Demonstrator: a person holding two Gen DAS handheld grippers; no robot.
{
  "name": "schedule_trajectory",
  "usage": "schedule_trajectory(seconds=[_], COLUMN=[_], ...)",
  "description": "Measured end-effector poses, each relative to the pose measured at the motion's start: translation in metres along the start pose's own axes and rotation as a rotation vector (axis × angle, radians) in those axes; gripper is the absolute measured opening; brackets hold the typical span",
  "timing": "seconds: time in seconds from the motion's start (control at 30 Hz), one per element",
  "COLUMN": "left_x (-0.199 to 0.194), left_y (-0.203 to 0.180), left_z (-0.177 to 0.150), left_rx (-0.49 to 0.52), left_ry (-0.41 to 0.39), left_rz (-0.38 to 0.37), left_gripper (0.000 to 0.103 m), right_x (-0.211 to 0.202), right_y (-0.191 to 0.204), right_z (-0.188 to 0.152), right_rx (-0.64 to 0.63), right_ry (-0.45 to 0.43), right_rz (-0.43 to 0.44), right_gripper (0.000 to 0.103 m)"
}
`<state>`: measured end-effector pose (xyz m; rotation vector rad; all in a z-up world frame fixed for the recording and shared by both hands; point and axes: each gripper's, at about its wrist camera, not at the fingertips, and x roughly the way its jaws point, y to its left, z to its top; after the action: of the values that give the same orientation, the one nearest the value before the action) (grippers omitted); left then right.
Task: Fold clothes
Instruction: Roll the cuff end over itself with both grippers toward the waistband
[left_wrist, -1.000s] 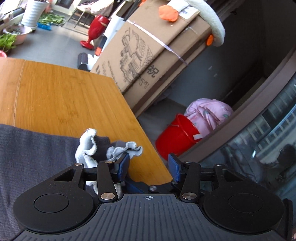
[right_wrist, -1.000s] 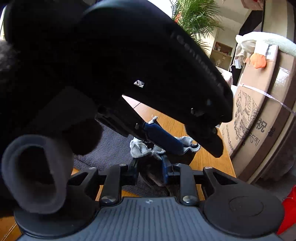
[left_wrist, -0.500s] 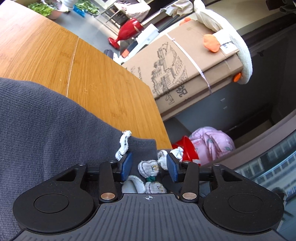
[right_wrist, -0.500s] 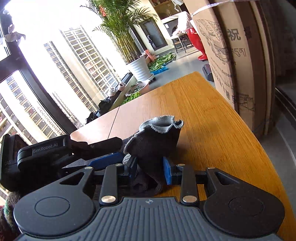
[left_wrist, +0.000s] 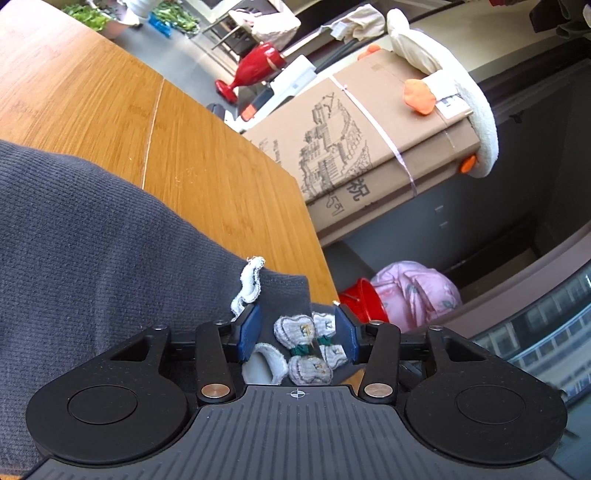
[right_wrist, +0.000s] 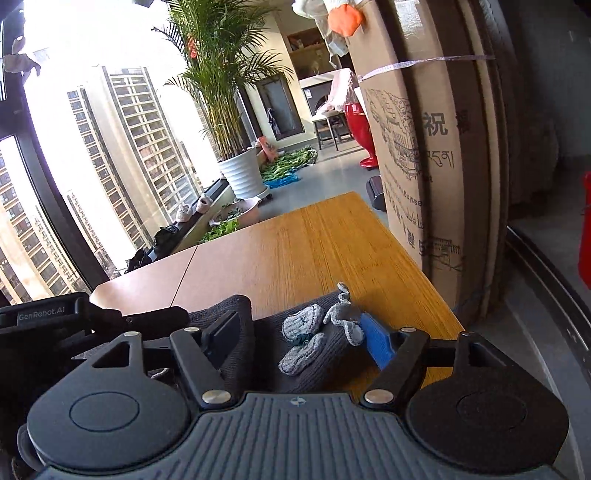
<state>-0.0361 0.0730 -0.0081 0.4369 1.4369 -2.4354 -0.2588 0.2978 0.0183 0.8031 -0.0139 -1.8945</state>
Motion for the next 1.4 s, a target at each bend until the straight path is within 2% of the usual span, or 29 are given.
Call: schedule_trajectory(seconds=[0.03,0.07,0.1,0.13,0.17,0.23,0.33,0.47,0.57,0.73,0.8,0.83,0.97,1.03,1.13,1.3,1.4], left_x=[-0.002,-0.004,-0.005,-0.006,-0.008,-0.012,-0.018,-0.04,-0.044,-0.016,-0.004,0.0,0.008,0.011,0.01,0.0,-0.019], left_y=[-0.001,0.0,0.001,0.003,0.004,0.005,0.008,-0.005,-0.029,-0.059,-0.062,-0.06,-0.036,-0.02,-0.009,-0.013,-0.027], left_z=[0.0,0.0,-0.001,-0.001,0.0,0.002,0.006,0.017,0.022,0.012,0.006,0.006,0.011,0.012,0.01,0.014,0.017], left_rx=[0.004,0.009,0.014,0.02,0.018,-0.004,-0.037,0.002,0.083,0.144,0.146,0.144,0.139,0.107,0.082,0.074,0.095], left_ry=[-0.002,-0.004,-0.003,-0.003,-0.007,-0.03,-0.063,-0.126,-0.116,0.009,0.049,0.05,0.02,0.028,0.021,-0.011,-0.058], left_rz=[0.0,0.007,0.017,0.027,0.031,0.02,0.003,0.002,-0.018,-0.145,-0.141,-0.106,0.082,0.099,0.08,0.048,-0.031], left_gripper=[0.058,0.061,0.061,0.058,0.055,0.054,0.062,0.064,0.066,0.06,0.06,0.053,0.052,0.039,0.039,0.04,0.042], right_x=[0.002,0.004,0.008,0.006,0.002,-0.008,-0.019,-0.007,0.002,0.005,0.003,0.002,-0.004,-0.008,-0.015,-0.01,-0.006], right_y=[-0.004,-0.007,-0.01,-0.009,-0.005,0.01,0.055,0.094,0.106,0.107,0.106,0.106,0.099,0.092,0.078,0.066,0.068], right_z=[-0.001,-0.001,0.0,0.0,0.002,0.005,0.0,-0.028,-0.043,-0.038,-0.04,-0.041,-0.04,-0.035,-0.027,-0.022,-0.025], right_rx=[0.024,0.043,0.045,0.035,0.013,-0.068,-0.301,-0.503,-0.575,-0.551,-0.56,-0.567,-0.543,-0.506,-0.429,-0.366,-0.401], right_ry=[0.016,0.032,0.041,0.026,0.006,-0.045,-0.091,-0.016,0.008,0.033,0.027,0.022,0.015,0.02,0.024,0.052,0.048], right_rz=[0.003,0.006,0.001,-0.007,0.008,0.046,0.117,0.157,0.136,0.134,0.132,0.132,0.164,0.196,0.228,0.219,0.203], right_gripper=[0.054,0.042,0.021,0.011,0.011,0.011,0.011,0.01,0.01,0.01,0.01,0.01,0.011,0.013,0.021,0.021,0.022])
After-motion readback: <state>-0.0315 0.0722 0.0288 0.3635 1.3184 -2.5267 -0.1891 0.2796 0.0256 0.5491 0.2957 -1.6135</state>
